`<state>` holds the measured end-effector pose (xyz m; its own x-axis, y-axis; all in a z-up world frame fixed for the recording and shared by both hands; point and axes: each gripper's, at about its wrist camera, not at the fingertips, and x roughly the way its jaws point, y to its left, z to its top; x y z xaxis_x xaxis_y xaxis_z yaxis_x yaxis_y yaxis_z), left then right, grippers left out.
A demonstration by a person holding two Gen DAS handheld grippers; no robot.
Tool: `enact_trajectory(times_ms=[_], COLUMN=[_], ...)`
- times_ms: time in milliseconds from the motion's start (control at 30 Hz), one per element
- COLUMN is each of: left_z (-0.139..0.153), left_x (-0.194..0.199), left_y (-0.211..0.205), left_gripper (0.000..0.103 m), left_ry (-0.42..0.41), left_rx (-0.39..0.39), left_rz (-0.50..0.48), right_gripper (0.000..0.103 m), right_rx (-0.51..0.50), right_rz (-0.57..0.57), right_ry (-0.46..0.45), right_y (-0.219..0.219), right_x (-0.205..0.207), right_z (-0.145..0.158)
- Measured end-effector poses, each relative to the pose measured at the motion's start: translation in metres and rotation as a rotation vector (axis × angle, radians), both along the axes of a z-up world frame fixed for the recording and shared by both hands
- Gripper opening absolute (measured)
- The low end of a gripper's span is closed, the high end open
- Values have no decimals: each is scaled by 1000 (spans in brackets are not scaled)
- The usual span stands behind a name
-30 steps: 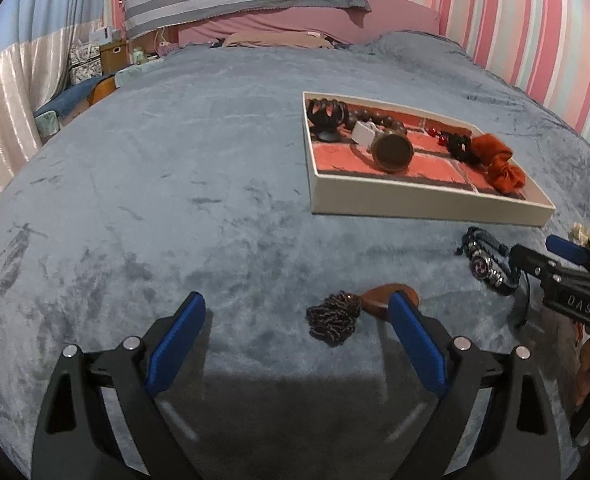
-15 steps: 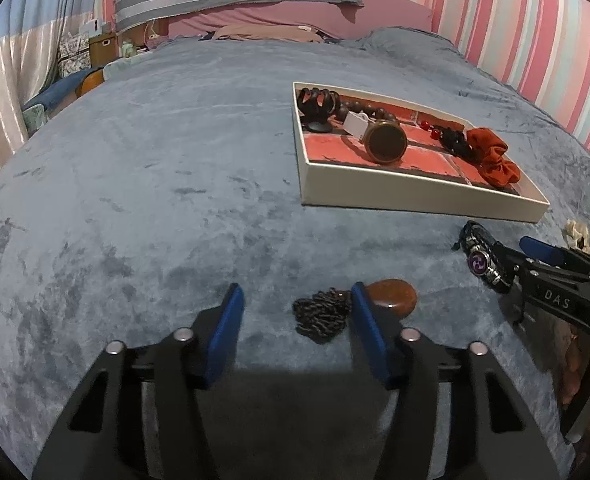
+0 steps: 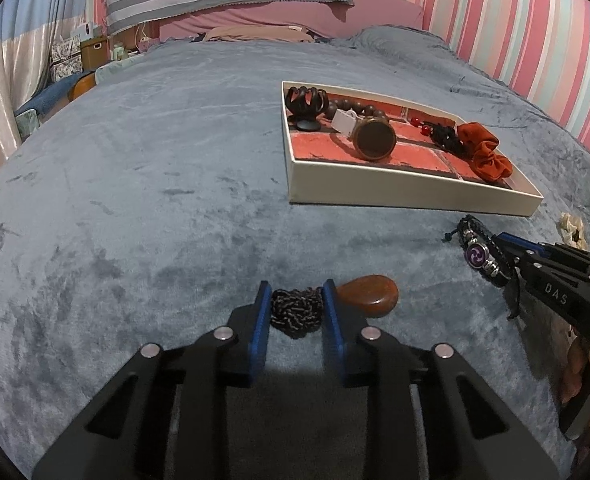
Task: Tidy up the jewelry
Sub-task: 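Grasp the brown pendant necklace with the left gripper while the right grasps the black braided bracelet, then carry the necklace and braided bracelet into the tray with both grippers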
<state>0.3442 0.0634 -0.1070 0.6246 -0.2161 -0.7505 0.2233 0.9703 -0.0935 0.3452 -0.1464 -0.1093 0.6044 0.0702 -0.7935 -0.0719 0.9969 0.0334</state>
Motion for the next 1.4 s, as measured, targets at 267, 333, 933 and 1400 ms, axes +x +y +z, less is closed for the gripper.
enact_trajectory(times_ms=[267,333,933,1400], left_z=[7,12,86,131], left_x=[-3,-6,4,69], left_y=[3,1,-28,-86], left_gripper=[24,24,21,21], left_ry=[-21,-37,-165,-241], left_rx=[-7,-3,-52,-4], left_rz=[11,10,-39,-97], right_gripper=[13,13,13,13], right_rx=[39,45,79,58], right_rz=[-4,-1,-18,-70], right_ry=[-43,-52,-149,-209], right_y=[-7,-7,-26,-65], right_x=[-8,-11,-1,55], right_z=[12,16,74,126])
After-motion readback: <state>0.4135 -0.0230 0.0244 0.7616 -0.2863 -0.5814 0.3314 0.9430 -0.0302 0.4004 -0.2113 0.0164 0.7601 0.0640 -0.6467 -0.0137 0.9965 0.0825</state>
